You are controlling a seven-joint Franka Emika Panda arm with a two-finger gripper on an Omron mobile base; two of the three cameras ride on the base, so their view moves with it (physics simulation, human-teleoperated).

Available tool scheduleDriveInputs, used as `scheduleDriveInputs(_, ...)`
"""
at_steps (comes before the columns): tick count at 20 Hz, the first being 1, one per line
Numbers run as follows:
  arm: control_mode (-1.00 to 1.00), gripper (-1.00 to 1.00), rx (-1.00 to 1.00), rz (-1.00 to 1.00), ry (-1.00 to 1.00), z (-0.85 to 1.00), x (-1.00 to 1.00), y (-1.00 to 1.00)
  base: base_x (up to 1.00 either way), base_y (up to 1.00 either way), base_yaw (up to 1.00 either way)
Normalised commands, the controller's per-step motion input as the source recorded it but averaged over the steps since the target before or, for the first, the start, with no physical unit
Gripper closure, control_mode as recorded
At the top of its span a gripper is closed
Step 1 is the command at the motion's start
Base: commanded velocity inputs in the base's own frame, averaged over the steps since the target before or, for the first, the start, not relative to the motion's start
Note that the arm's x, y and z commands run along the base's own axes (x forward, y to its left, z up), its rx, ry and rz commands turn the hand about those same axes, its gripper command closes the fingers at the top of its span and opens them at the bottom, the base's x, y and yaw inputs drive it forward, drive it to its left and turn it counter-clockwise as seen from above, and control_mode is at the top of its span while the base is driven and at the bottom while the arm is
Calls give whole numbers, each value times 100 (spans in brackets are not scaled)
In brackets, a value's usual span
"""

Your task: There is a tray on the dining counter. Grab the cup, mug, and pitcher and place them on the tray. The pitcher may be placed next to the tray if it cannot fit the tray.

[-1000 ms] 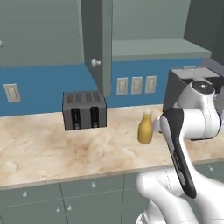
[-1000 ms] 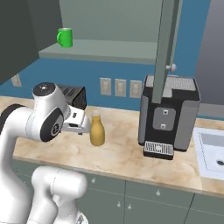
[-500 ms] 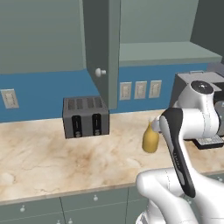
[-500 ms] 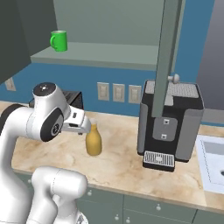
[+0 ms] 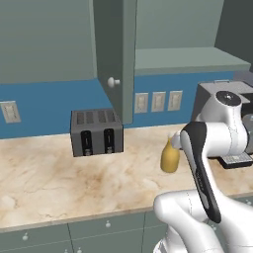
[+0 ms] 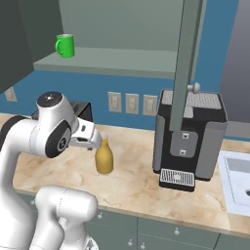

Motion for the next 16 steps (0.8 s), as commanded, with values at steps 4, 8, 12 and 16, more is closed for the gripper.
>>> scheduleDriveInputs(4, -100, -100, 0, 0, -1, 5, 18, 0, 0, 0, 0)
scheduleDriveInputs(8, -100, -100, 0, 0, -19, 60, 0, 8, 0, 0, 0)
scheduleDriveInputs(12, -100, -100, 0, 0, -29, 88, -3, 19, 0, 0, 0)
scheduleDriveInputs(16, -100, -100, 0, 0, -25, 80, -1, 5, 0, 0, 0)
